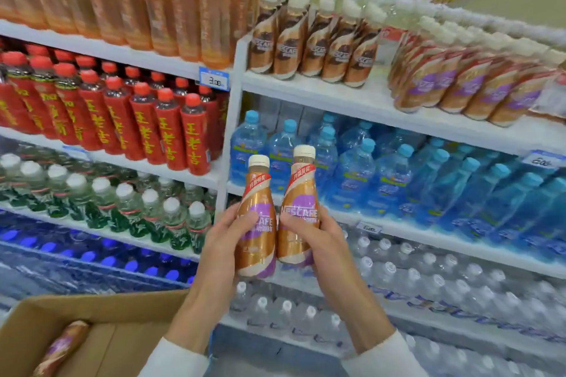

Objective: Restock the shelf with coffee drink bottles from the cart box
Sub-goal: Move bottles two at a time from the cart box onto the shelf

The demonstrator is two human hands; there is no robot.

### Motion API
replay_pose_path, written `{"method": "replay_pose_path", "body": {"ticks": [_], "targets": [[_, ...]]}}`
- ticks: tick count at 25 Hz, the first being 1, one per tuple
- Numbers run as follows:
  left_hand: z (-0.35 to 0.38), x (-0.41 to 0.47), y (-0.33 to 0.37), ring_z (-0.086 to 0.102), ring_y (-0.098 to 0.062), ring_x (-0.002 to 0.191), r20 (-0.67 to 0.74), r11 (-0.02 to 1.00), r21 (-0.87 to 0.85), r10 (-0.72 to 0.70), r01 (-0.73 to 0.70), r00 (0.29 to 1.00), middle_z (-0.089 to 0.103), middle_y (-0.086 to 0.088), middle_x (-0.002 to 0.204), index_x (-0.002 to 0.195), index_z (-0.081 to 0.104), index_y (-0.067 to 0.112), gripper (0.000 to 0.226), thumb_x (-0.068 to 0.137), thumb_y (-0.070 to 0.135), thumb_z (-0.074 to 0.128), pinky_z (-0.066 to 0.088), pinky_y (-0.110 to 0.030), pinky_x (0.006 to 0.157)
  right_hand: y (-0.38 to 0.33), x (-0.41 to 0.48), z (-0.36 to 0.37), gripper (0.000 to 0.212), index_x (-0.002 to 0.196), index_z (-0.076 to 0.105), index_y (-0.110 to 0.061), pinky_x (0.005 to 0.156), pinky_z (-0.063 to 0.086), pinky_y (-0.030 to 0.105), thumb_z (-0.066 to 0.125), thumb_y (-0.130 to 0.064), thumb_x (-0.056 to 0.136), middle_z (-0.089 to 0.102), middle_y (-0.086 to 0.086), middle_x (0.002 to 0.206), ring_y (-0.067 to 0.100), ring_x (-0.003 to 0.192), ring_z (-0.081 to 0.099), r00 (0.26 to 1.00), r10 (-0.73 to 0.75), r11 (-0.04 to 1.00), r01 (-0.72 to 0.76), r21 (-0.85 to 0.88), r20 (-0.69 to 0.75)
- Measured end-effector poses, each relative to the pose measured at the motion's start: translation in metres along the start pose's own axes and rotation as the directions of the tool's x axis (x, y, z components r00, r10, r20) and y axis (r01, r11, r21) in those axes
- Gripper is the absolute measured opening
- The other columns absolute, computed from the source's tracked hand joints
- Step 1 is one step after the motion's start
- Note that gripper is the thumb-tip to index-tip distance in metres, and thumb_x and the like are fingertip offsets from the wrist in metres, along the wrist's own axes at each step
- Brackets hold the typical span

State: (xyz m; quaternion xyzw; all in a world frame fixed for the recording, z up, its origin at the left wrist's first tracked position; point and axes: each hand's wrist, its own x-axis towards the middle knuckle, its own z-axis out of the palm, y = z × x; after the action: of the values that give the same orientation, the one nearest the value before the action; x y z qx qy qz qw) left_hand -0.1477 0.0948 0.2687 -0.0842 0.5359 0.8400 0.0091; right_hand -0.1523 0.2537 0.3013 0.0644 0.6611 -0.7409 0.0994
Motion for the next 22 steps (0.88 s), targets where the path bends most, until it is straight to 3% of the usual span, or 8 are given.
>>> {"method": "replay_pose_path", "body": {"ticks": [6,10,13,17,22], "targets": [[0.151,-0.008,-0.015,0.076,-0.03,0.085,0.124,0.991,0.089,0.092,-0.104,0.988,0.078,-0.012,0.098,0.105,0.078,0.025,0.058,0.05,0.04,0.09,0.061,-0.036,0.069,-0.05,-0.024,-0.138,0.048,0.111,0.069,-0.018,0.063,0.058,0.026,0.084,-0.036,0.068,0.078,0.002,0.099,0.018,0.085,0.076,0.99,-0.109,0.992,0.114,0.061,-0.087],[0.222,-0.006,-0.026,0.076,-0.034,0.091,0.151,0.992,0.083,0.085,-0.099,0.985,0.078,-0.012,0.103,0.109,0.076,0.024,0.067,0.047,0.041,0.093,0.06,-0.045,0.078,-0.071,-0.039,-0.206,0.052,0.111,0.069,-0.016,0.07,0.061,0.031,0.092,-0.033,0.067,0.077,0.008,0.103,0.025,0.093,0.076,0.981,-0.137,0.987,0.148,0.071,-0.138],[0.263,-0.001,-0.032,0.076,-0.029,0.082,0.215,0.991,0.08,0.09,-0.11,0.972,0.078,-0.014,0.099,0.102,0.077,0.022,0.061,0.046,0.04,0.093,0.06,-0.038,0.069,-0.082,-0.042,-0.242,0.056,0.108,0.069,-0.013,0.069,0.061,0.029,0.085,-0.035,0.059,0.076,0.014,0.103,0.023,0.086,0.074,0.965,-0.165,0.979,0.186,0.087,-0.206],[0.297,0.016,-0.037,0.076,-0.029,0.086,0.289,0.99,0.067,0.099,-0.124,0.952,0.078,-0.016,0.103,0.103,0.078,0.021,0.058,0.049,0.035,0.092,0.06,-0.035,0.07,-0.09,-0.032,-0.272,0.057,0.109,0.068,-0.014,0.061,0.058,0.023,0.091,-0.033,0.06,0.077,0.01,0.099,0.022,0.085,0.077,0.958,-0.183,0.971,0.212,0.115,-0.221],[0.334,0.056,-0.033,0.076,-0.016,0.084,0.351,0.953,0.142,0.204,-0.267,0.914,0.079,-0.006,0.097,0.111,0.075,0.021,0.064,0.052,0.031,0.096,0.059,-0.022,0.066,-0.112,0.013,-0.303,0.057,0.112,0.067,-0.015,0.061,0.057,0.021,0.094,-0.029,0.064,0.079,0.004,0.095,0.019,0.083,0.077,0.942,-0.221,0.961,0.255,0.111,-0.251]]}}
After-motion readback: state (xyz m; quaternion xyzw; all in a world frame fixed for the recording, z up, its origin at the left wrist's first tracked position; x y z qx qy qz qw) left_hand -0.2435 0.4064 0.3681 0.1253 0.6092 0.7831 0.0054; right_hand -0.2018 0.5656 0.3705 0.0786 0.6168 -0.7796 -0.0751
